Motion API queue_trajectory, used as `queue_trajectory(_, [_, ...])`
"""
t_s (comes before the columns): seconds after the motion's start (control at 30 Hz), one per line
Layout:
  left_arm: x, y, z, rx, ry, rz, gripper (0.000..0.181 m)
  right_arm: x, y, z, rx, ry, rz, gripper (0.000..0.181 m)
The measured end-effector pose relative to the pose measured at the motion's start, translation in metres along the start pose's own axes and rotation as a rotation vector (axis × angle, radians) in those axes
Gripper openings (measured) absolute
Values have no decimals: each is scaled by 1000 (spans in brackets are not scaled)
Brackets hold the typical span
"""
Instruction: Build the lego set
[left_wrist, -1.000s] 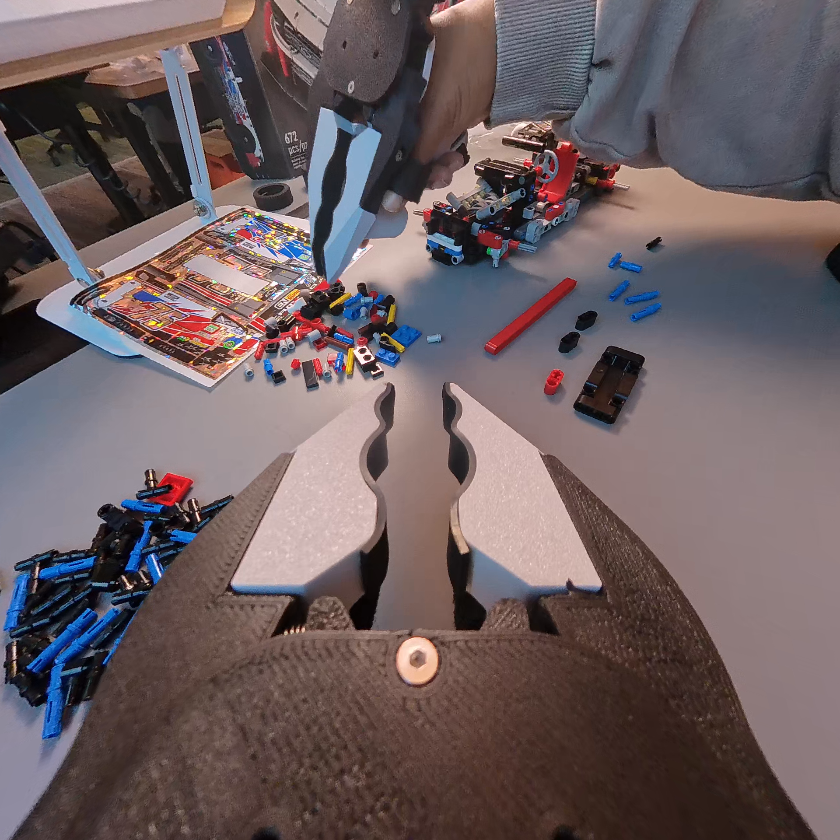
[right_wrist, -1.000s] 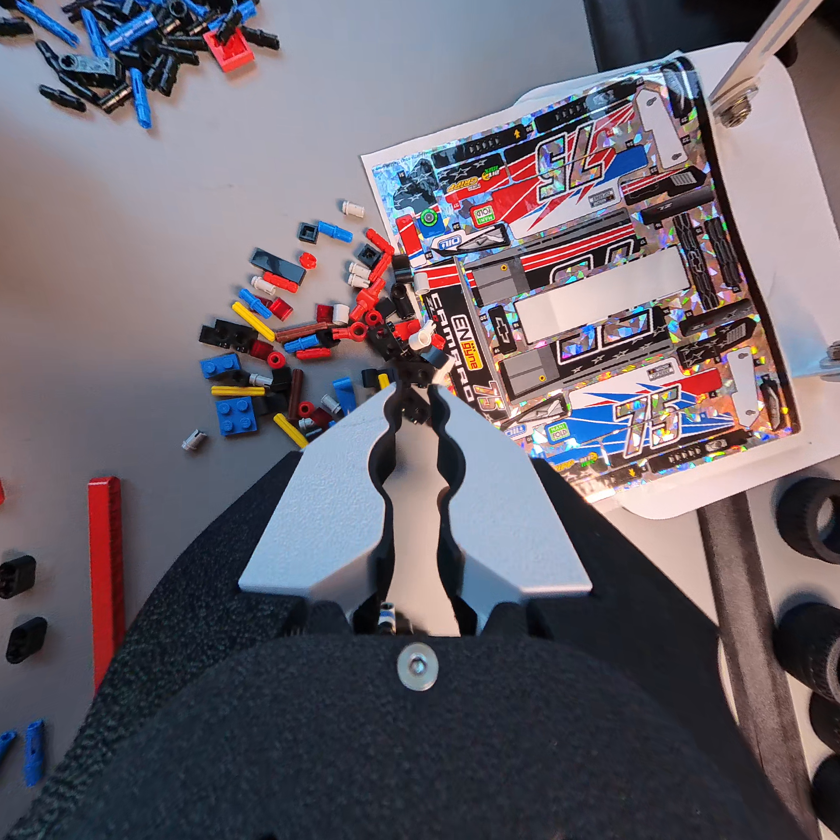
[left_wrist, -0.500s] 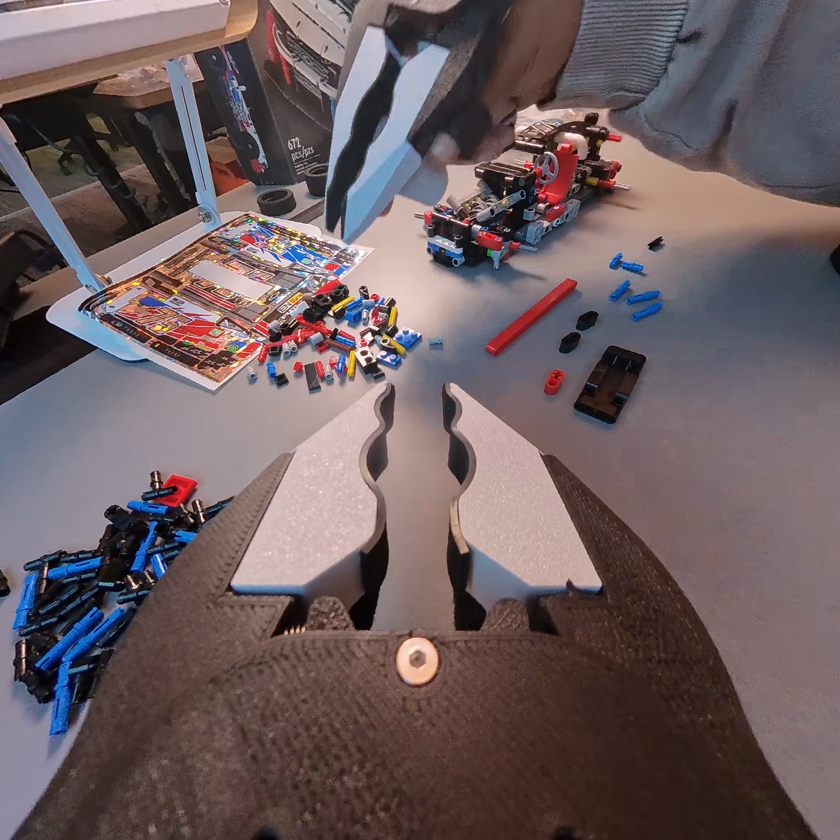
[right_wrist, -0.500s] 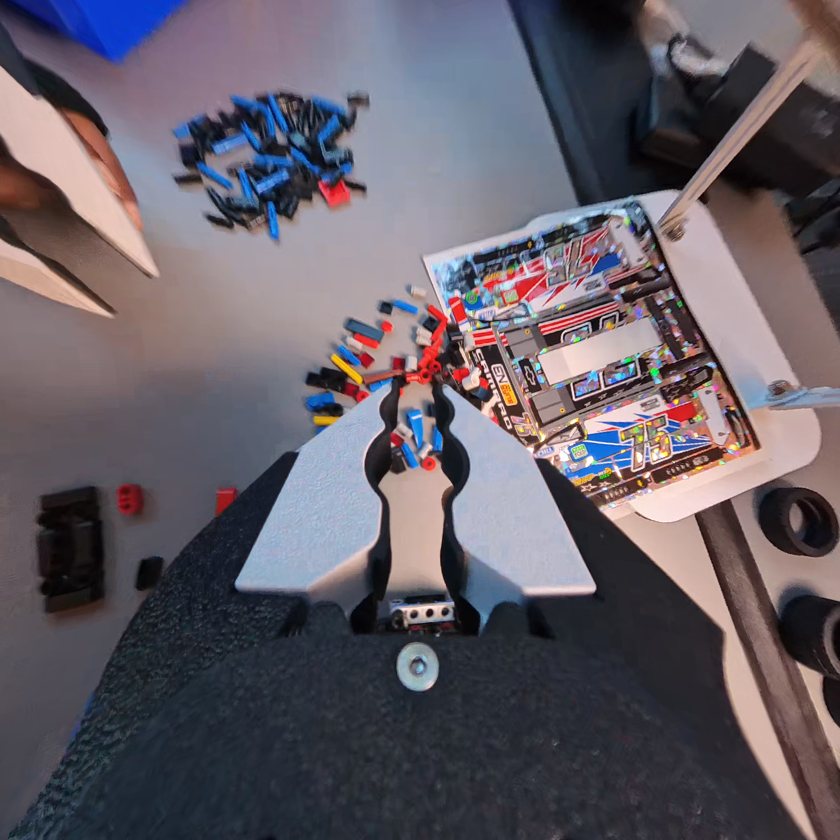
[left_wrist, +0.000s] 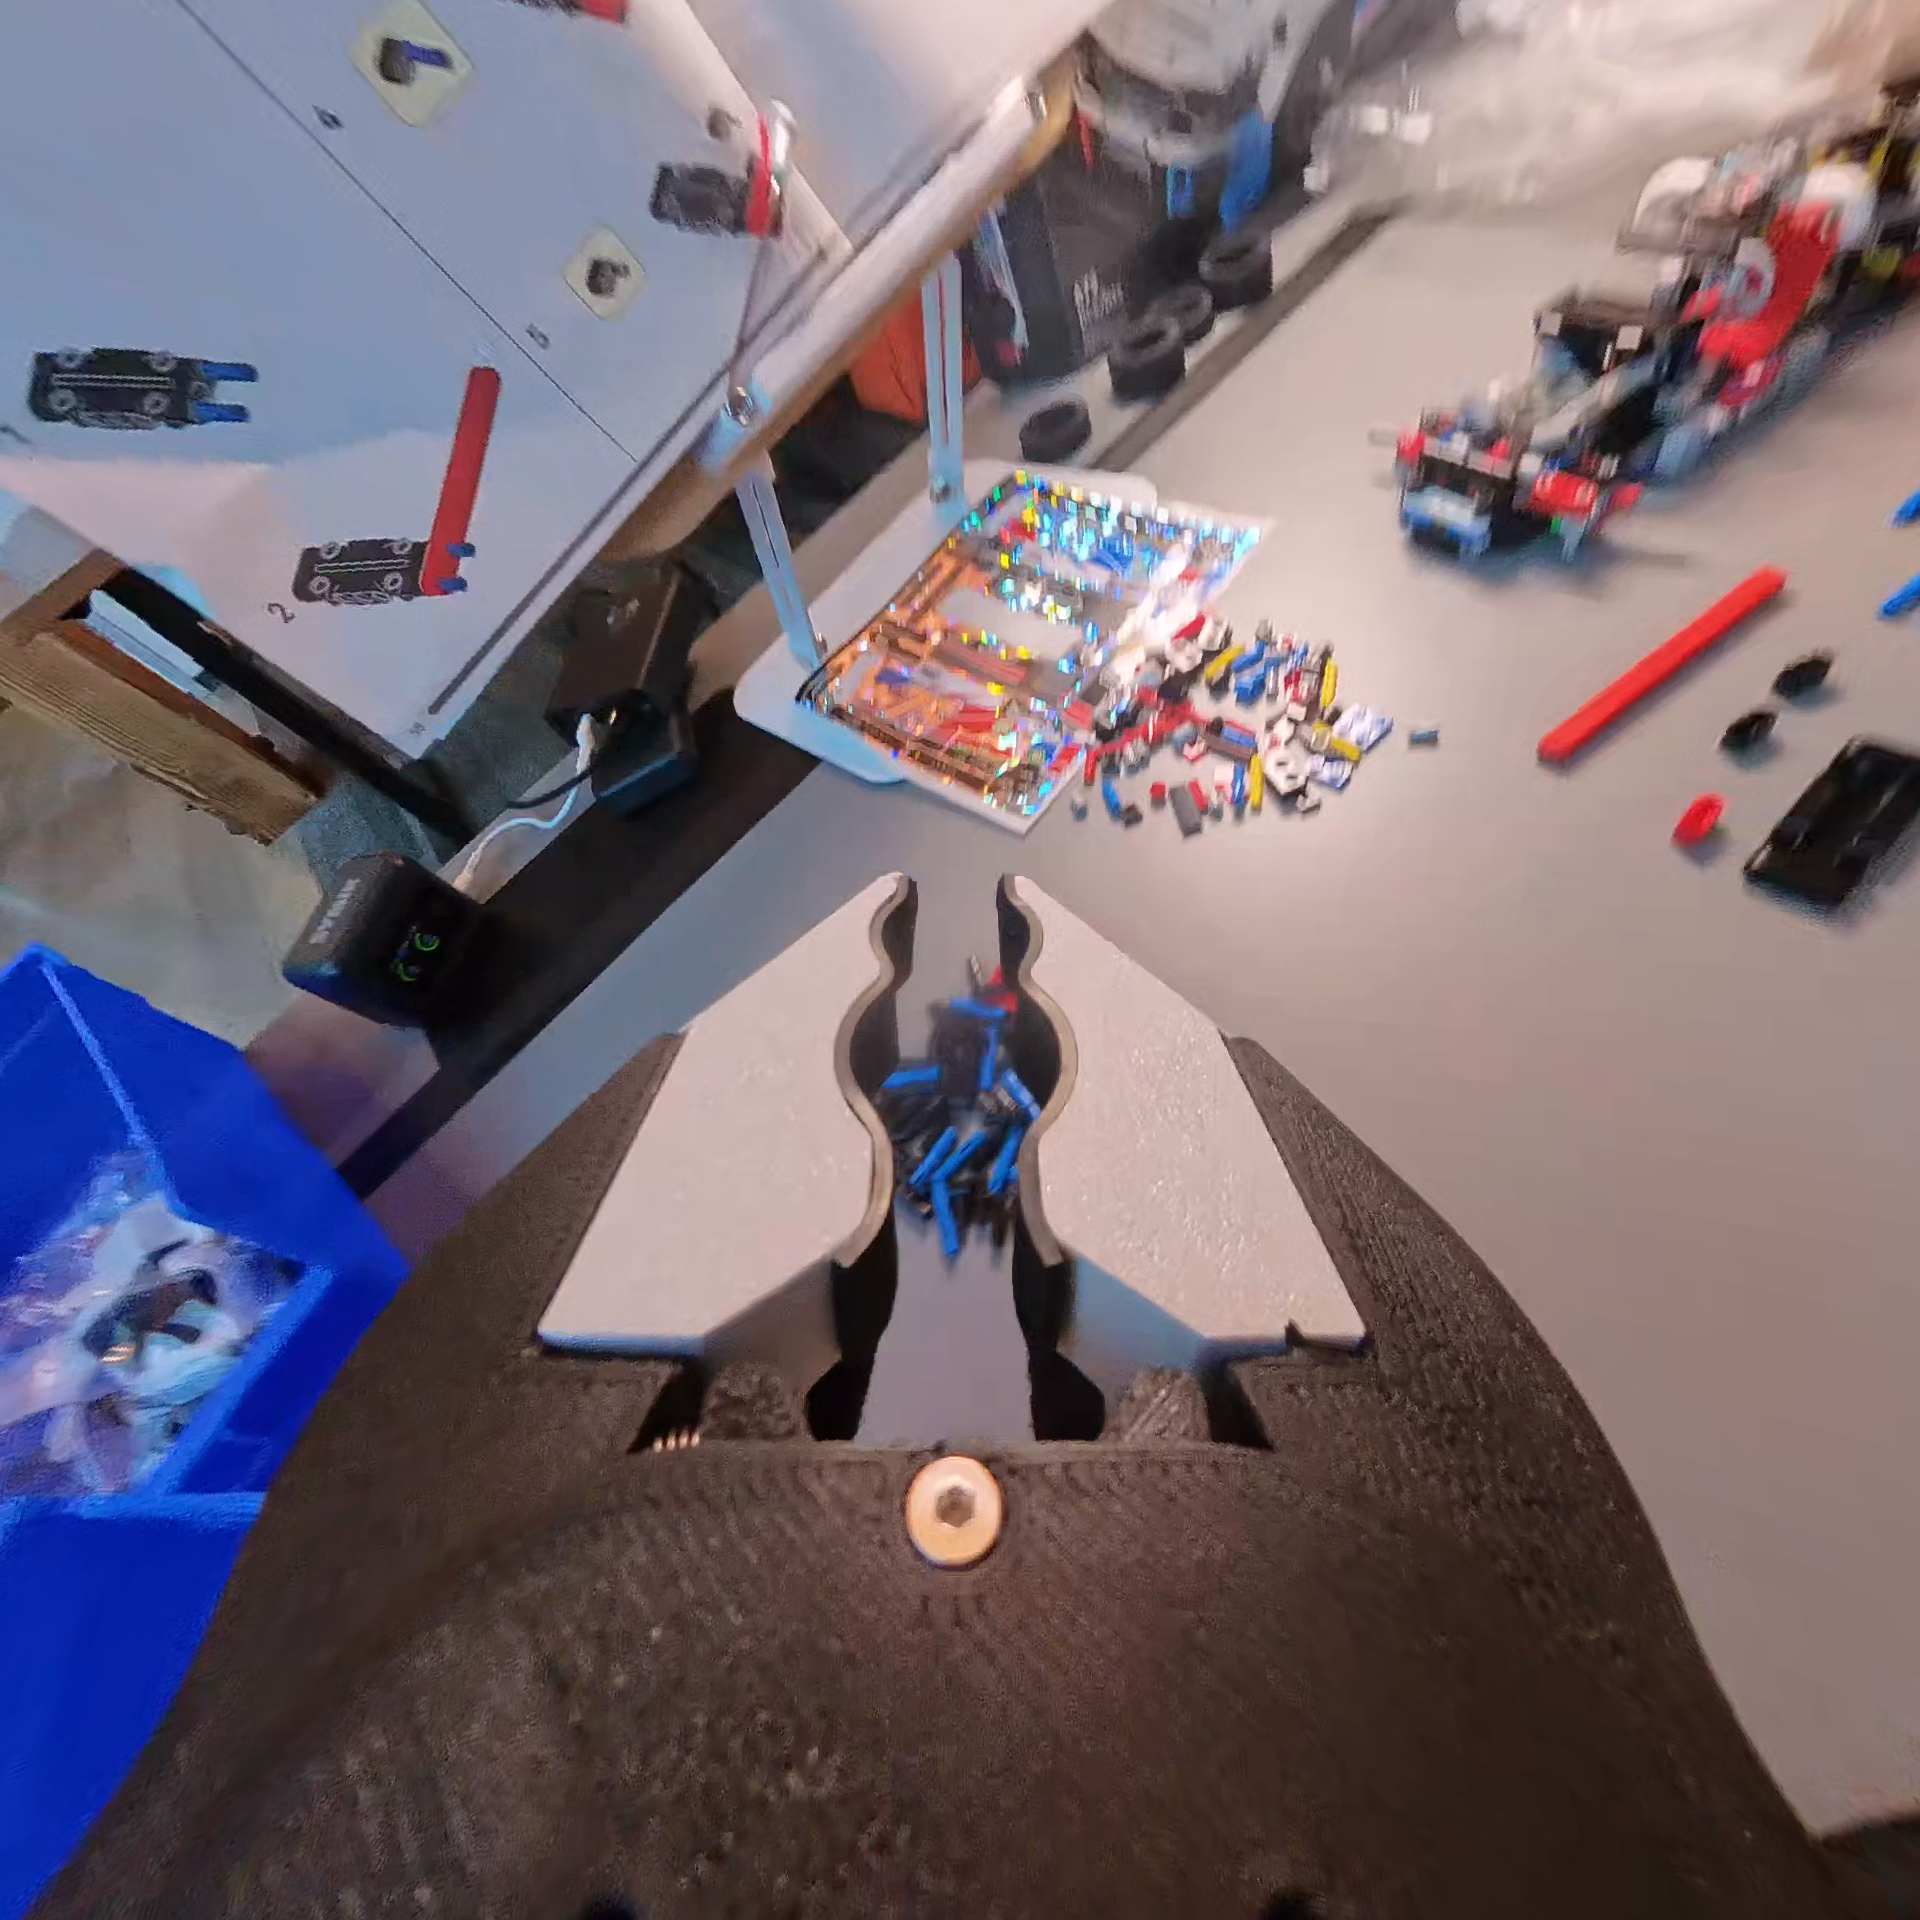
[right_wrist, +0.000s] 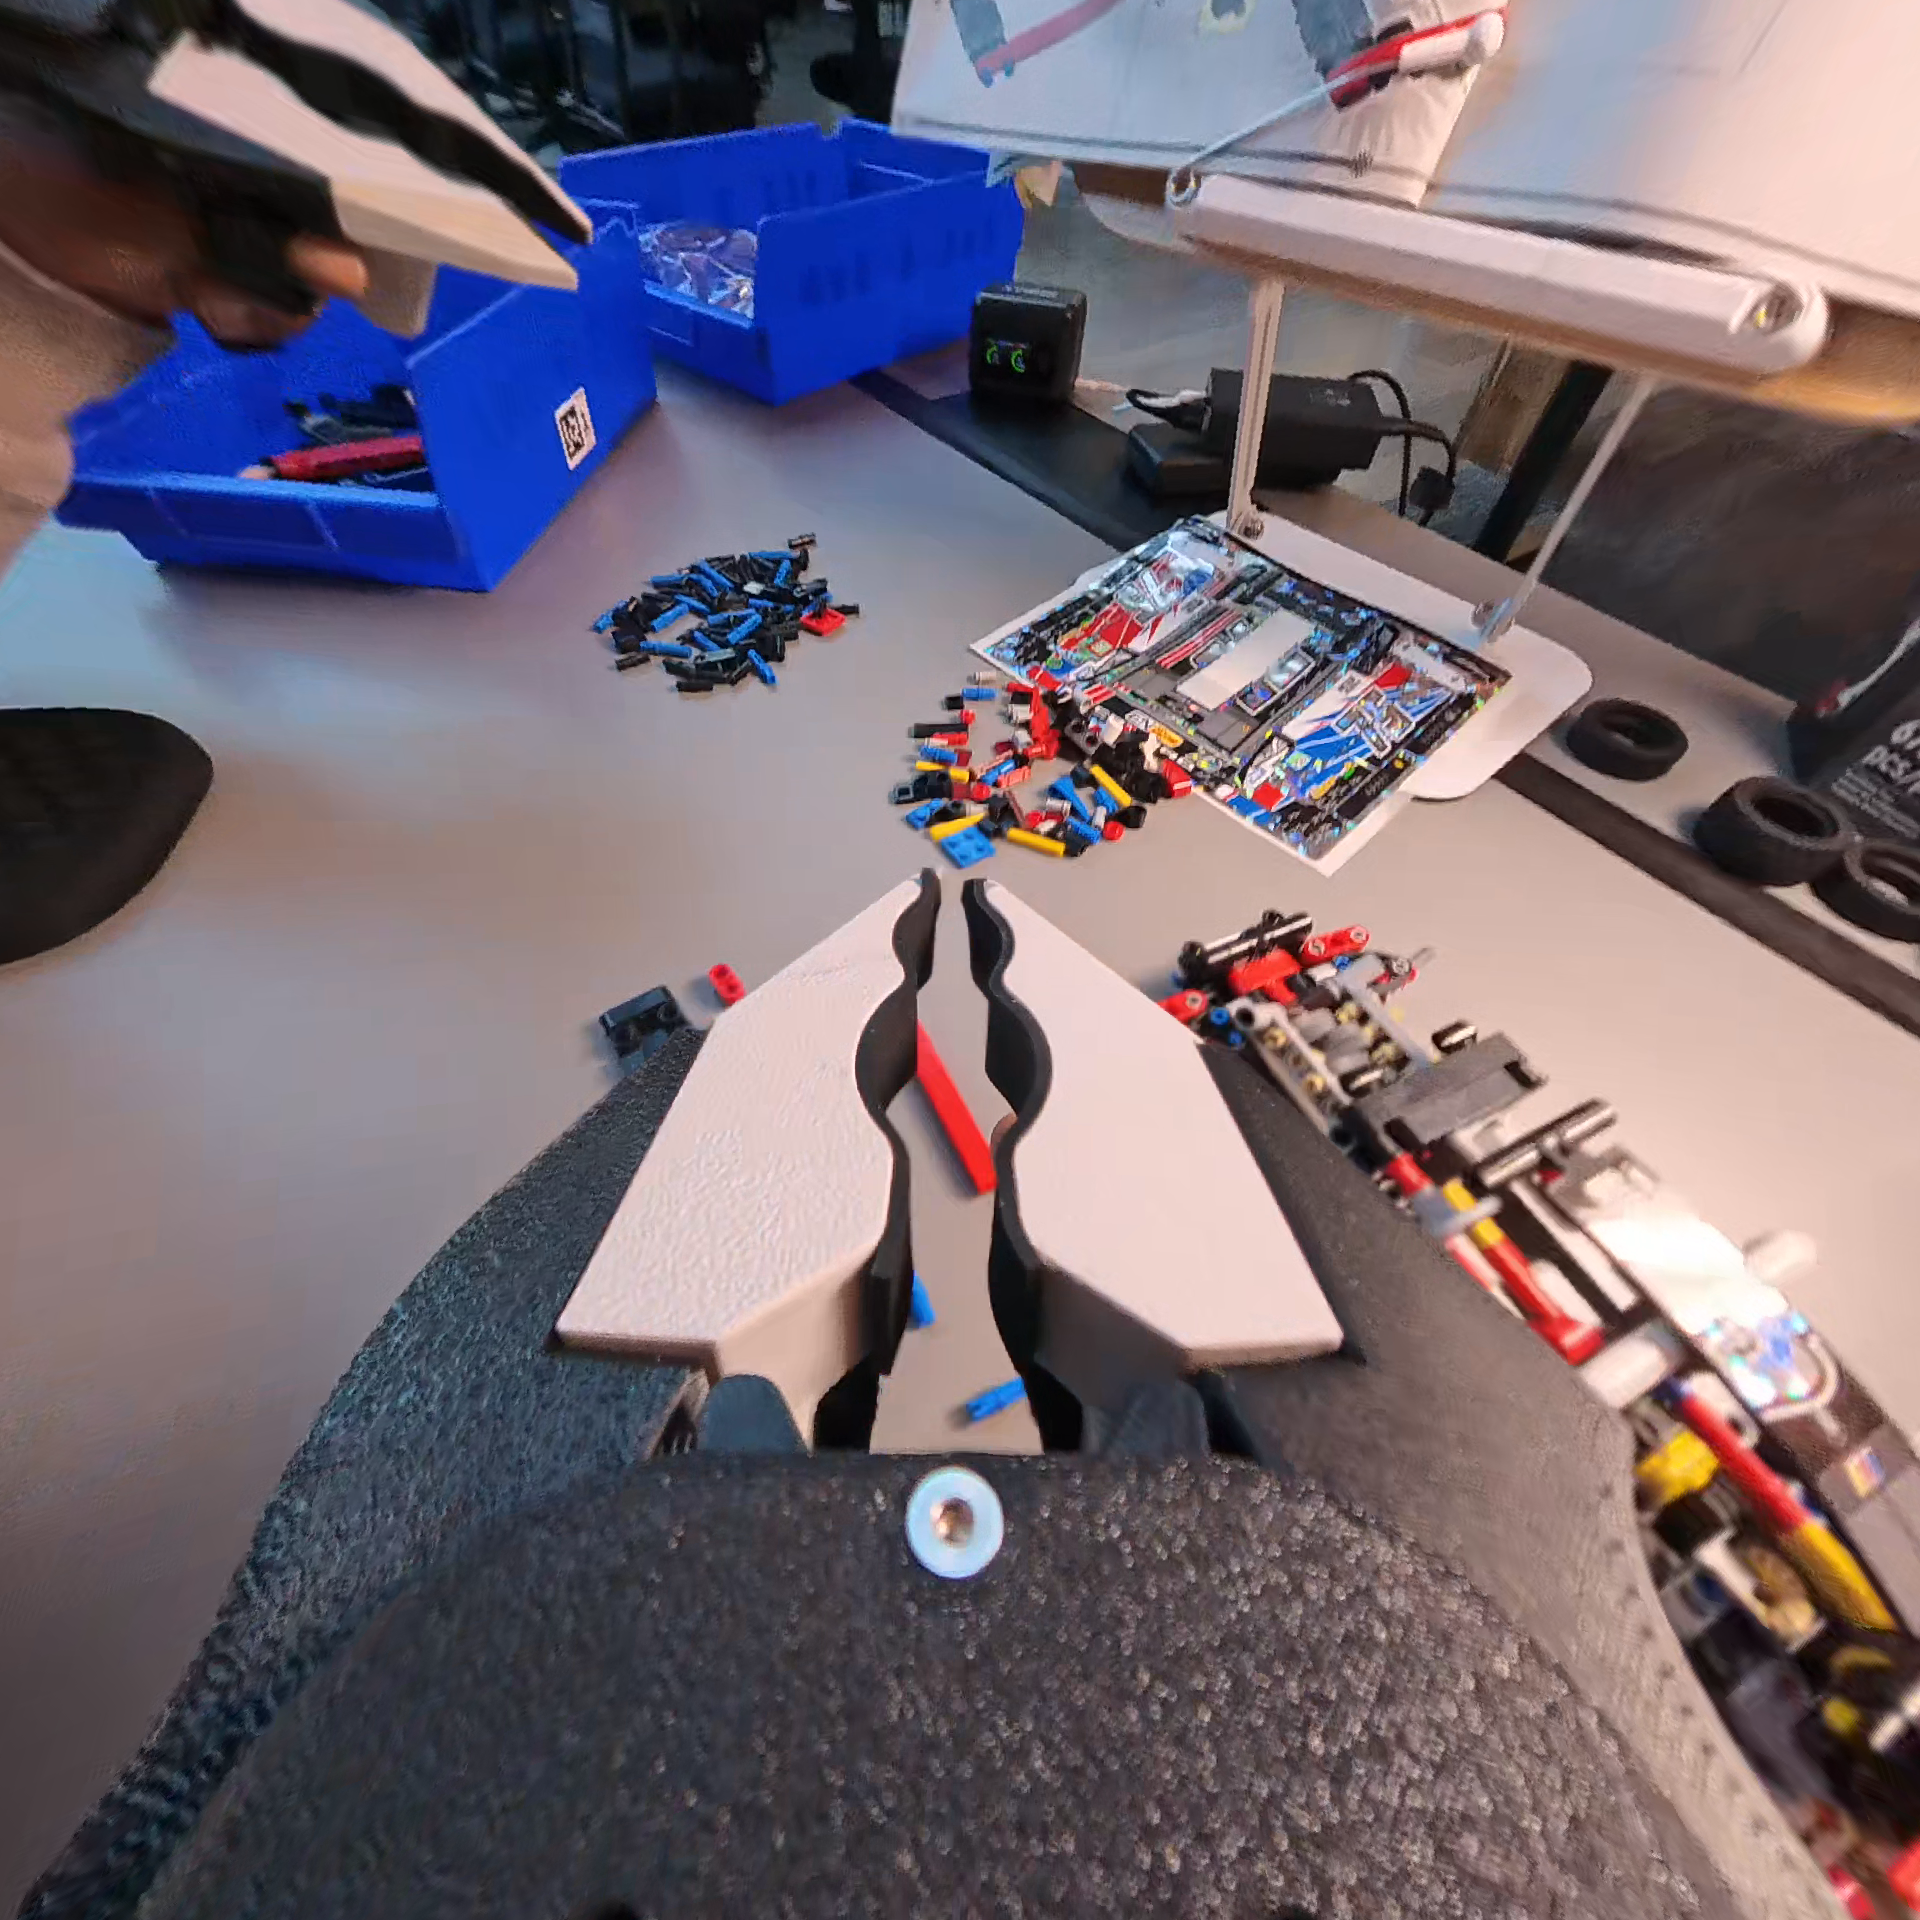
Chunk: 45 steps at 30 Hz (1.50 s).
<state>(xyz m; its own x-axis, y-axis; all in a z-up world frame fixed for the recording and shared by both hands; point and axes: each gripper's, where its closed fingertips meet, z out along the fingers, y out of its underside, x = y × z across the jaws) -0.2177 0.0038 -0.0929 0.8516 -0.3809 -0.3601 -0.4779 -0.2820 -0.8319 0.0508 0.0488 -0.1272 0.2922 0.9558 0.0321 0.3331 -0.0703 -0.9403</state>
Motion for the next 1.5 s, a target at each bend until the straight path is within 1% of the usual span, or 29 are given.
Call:
queue_trajectory(0.07, [-6, 10, 7, -138, 79, 174, 13, -6, 10, -7, 11, 4, 31, 4])
queue_trajectory(0.1, [-3, 21, 13, -218, 162, 259, 13, -8, 13, -8, 25, 5, 47, 4])
queue_trajectory(0.13, [-2, 35, 19, -306, 247, 311, 13, -10, 15, -9, 38, 5, 61, 4])
queue_trajectory(0.2, [-1, 59, 34, -451, 382, 344, 13, -10, 15, -9, 65, 18, 67, 4])
queue_trajectory(0.27, [3, 76, 49, -536, 479, 355, 10, -10, 17, -8, 76, 26, 59, 5])
queue_trajectory(0.33, [4, 89, 62, -603, 519, 387, 7, -10, 21, -9, 65, 30, 53, 5])
queue_trajectory(0.4, [11, 100, 68, -649, 570, 421, 6, -8, 26, -10, 52, 42, 40, 5])
queue_trajectory(0.47, [14, 110, 72, -685, 591, 443, 5, -5, 30, -12, 47, 52, 39, 4])
queue_trajectory(0.63, [15, 128, 73, -747, 599, 480, 3, 0, 30, -14, 55, 54, 56, 4])
queue_trajectory(0.77, [10, 136, 67, -783, 600, 503, 6, -2, 33, -12, 45, 48, 53, 4])
queue_trajectory(0.97, [10, 136, 66, -764, 618, 491, 13, -2, 36, -10, 34, 48, 54, 4])
queue_trajectory(1.33, [13, 134, 73, -734, 634, 423, 11, -2, 40, -8, 20, 42, 67, 4])
queue_trajectory(1.5, [15, 134, 70, -729, 661, 417, 11, -1, 41, -8, 14, 46, 64, 4])
